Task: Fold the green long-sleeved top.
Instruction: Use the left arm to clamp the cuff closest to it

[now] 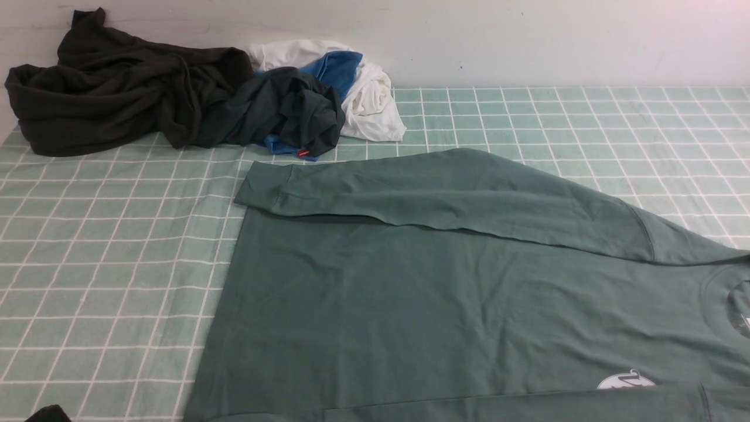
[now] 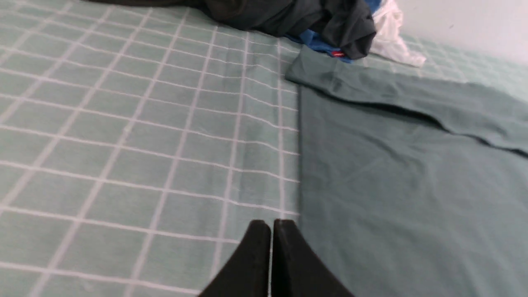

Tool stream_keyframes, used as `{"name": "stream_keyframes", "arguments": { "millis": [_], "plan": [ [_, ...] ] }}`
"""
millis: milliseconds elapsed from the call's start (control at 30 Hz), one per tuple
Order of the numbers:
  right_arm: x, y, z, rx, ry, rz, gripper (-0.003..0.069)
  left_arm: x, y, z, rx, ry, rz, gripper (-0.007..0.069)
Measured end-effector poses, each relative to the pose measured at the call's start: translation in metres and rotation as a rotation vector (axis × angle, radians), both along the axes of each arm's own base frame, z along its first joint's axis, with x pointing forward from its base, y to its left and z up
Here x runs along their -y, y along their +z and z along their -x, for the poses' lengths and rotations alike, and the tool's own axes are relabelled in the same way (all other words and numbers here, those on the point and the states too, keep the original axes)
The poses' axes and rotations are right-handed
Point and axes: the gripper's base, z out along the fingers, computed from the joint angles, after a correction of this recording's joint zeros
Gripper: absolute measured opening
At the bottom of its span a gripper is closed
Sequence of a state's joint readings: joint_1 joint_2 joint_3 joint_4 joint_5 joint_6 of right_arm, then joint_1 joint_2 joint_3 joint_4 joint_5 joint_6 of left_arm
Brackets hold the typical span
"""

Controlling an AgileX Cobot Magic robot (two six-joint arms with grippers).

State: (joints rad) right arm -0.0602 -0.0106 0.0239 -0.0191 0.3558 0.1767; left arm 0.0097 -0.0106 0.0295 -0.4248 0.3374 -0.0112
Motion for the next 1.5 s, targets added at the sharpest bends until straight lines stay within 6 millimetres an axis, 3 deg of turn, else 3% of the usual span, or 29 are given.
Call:
{"name": "stream_keyframes", "arguments": {
  "millis": [33,67,133,233,367,500,567,667,867,967,1000,1067,1100,1167,1200,1233,1267,1300,1333,1400,1500],
  "plan": [
    [0.0,0.0,0.0,0.0,0.0,-0.005,-0.0014,0.004,0.003,0.0,0.006,-0.008,0.167,-0.0003],
    [0.0,0.0,0.0,0.0,0.001,-0.008,-0.0014,0.005,0.003,0.0,0.007,-0.009,0.186,-0.0003],
    [-0.001,0.0,0.0,0.002,0.003,-0.041,-0.0014,0.008,0.008,0.0,0.023,-0.015,0.397,-0.0003],
    [-0.003,0.0,0.0,0.007,0.009,-0.131,-0.0014,0.01,0.012,0.0,0.036,-0.02,0.52,-0.0003],
    [-0.007,0.0,0.0,0.014,0.019,-0.331,-0.0014,0.01,0.014,-0.001,0.053,-0.015,0.558,-0.0003],
    [-0.016,0.004,0.0,0.031,0.04,-0.774,-0.0014,0.01,0.015,-0.001,0.056,-0.017,0.565,-0.0003],
    [-0.018,0.007,0.0,0.044,0.048,-0.898,-0.0014,0.01,0.015,-0.001,0.061,-0.022,0.538,-0.0003],
    [-0.018,0.009,-0.001,0.059,0.054,-0.931,-0.0014,0.01,0.015,0.0,0.076,-0.033,0.474,-0.0003],
    [-0.013,0.013,-0.002,0.132,0.04,-0.843,-0.0014,0.014,0.053,0.005,0.181,-0.124,0.271,-0.0003],
    [-0.013,0.02,-0.001,0.155,0.065,-0.679,-0.0014,0.022,0.084,-0.001,0.1,-0.223,0.144,-0.0003],
    [-0.013,0.021,-0.001,0.157,0.067,-0.666,-0.0014,0.022,0.083,-0.001,0.093,-0.229,0.132,-0.0003],
    [-0.012,0.043,-0.003,0.167,0.086,-0.486,-0.0014,0.024,0.108,-0.014,-0.023,-0.301,-0.04,-0.0003],
    [-0.012,0.044,-0.005,0.154,0.085,-0.473,-0.0014,0.025,0.111,-0.015,-0.03,-0.308,-0.04,-0.0003],
    [-0.015,0.075,-0.018,0.071,0.144,-0.254,-0.0014,0.02,0.141,-0.036,-0.174,-0.359,-0.271,-0.0003],
    [-0.016,0.076,-0.021,0.047,0.15,-0.24,-0.0014,0.021,0.143,-0.037,-0.182,-0.366,-0.271,-0.0003],
    [-0.02,0.097,-0.033,-0.037,0.219,-0.118,-0.0014,0.016,0.16,-0.051,-0.266,-0.383,-0.384,-0.0003],
    [-0.022,0.102,-0.033,-0.062,0.252,-0.091,-0.0014,0.015,0.16,-0.052,-0.291,-0.389,-0.408,-0.0003],
    [-0.027,0.118,-0.044,-0.154,0.334,-0.025,-0.0014,0.01,0.173,-0.066,-0.389,-0.411,-0.491,-0.0003],
    [-0.027,0.119,-0.048,-0.18,0.346,-0.021,-0.0014,0.01,0.177,-0.07,-0.401,-0.413,-0.5,-0.0003],
    [-0.038,0.14,-0.066,-0.333,0.504,0.04,-0.0014,0.008,0.182,-0.088,-0.536,-0.465,-0.591,-0.0003],
    [-0.054,0.141,-0.085,-0.531,0.67,0.098,-0.0014,0.018,0.169,-0.109,-0.671,-0.578,-0.668,-0.0003]
  ]
}}
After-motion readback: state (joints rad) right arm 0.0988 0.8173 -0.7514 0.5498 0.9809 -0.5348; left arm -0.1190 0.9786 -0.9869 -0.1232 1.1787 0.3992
